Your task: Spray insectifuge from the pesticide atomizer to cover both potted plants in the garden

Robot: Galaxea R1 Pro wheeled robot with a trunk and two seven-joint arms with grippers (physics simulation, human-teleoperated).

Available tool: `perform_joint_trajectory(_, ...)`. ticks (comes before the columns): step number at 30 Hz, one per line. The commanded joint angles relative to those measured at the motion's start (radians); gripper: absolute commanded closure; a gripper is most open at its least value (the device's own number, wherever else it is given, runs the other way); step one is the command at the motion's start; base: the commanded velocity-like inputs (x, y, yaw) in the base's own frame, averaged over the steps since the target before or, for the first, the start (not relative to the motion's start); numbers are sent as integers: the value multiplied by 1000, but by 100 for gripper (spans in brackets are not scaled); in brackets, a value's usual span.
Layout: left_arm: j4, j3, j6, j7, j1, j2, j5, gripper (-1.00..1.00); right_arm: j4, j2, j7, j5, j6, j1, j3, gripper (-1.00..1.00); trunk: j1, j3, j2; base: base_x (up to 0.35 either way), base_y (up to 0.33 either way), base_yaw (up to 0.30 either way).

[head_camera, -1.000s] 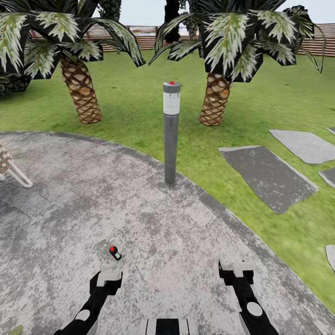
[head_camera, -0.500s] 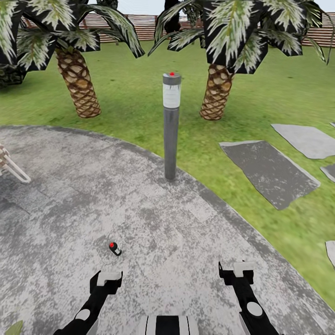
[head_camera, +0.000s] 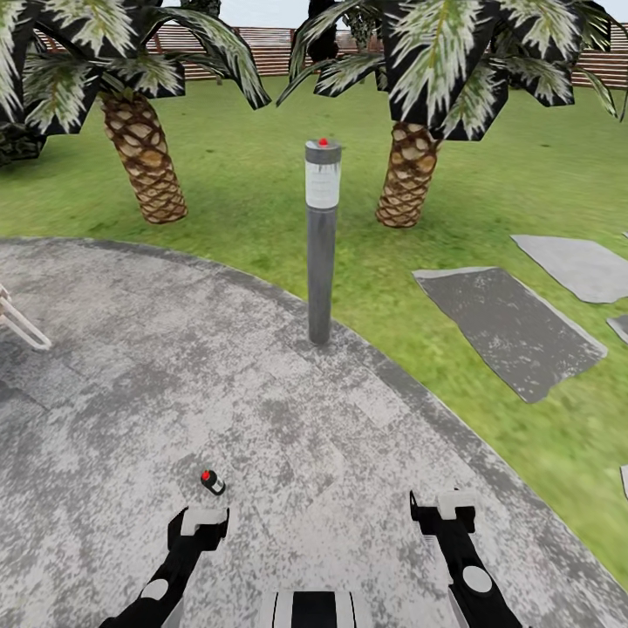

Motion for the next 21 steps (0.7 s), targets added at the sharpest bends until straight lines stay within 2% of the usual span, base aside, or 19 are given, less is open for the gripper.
perform_joint_trajectory(1, 1, -2, -3, 1, 0, 0, 0, -100, 1, 0, -4, 10, -1, 0, 0, -100, 0, -1, 0, 255, 45, 0)
perform_joint_trajectory(7, 1, 0, -4, 1, 0, -1, 2, -100, 1, 0, -4, 10, -1, 0, 0, -100, 0, -1, 0, 183, 25, 0)
perform_joint_trajectory(16, 1, 0, -5, 1, 0, -1, 1, -100, 0, 1, -4, 10, -1, 0, 0, -100, 0, -1, 0, 11, 1, 3)
perform_joint_trajectory(21, 1, 1, -6, 1, 0, -1, 1, -100, -1, 1, -4, 10, -1, 0, 0, -100, 0, -3, 0, 0, 0, 159)
